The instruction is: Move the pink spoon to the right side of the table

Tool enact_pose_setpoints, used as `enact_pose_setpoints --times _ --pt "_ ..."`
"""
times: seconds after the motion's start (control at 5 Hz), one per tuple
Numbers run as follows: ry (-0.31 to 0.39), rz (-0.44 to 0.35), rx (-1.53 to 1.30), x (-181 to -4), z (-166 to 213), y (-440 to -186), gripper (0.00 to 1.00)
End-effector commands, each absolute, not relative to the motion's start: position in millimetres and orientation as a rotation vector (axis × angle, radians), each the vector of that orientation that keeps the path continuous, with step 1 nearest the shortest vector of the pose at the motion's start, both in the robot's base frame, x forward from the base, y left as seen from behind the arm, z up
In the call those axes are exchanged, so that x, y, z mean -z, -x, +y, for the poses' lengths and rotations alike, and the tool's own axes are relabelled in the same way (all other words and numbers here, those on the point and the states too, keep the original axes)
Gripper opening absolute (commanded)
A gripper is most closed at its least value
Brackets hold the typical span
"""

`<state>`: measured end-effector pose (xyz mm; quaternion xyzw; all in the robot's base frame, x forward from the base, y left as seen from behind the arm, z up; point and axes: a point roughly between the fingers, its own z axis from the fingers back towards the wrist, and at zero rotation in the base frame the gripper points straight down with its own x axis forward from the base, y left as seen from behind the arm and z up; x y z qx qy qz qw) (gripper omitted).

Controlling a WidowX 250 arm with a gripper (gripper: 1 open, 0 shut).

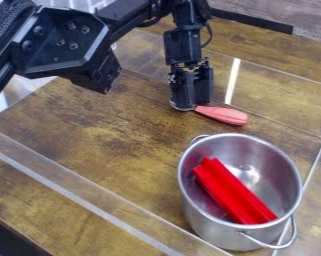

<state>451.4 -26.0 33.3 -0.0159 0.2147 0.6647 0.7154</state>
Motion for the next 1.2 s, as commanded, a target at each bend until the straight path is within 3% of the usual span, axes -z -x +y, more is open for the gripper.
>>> enact_pose_setpoints --times 0.0,0.2,0.4,0.6,1.0 --pt "0.019 0.606 -1.479 -90.2 -56 -460 1.0" --pt "0.013 0.627 -1.482 -95.5 -58 -461 1.0" --pt "0.007 0.648 -1.486 -100.9 -61 -463 0.0" --pt "0.001 0.669 -1.488 -106.1 -63 -464 1.0" --pt "-0.007 0.715 -1.493 -115.7 -67 -468 1.0"
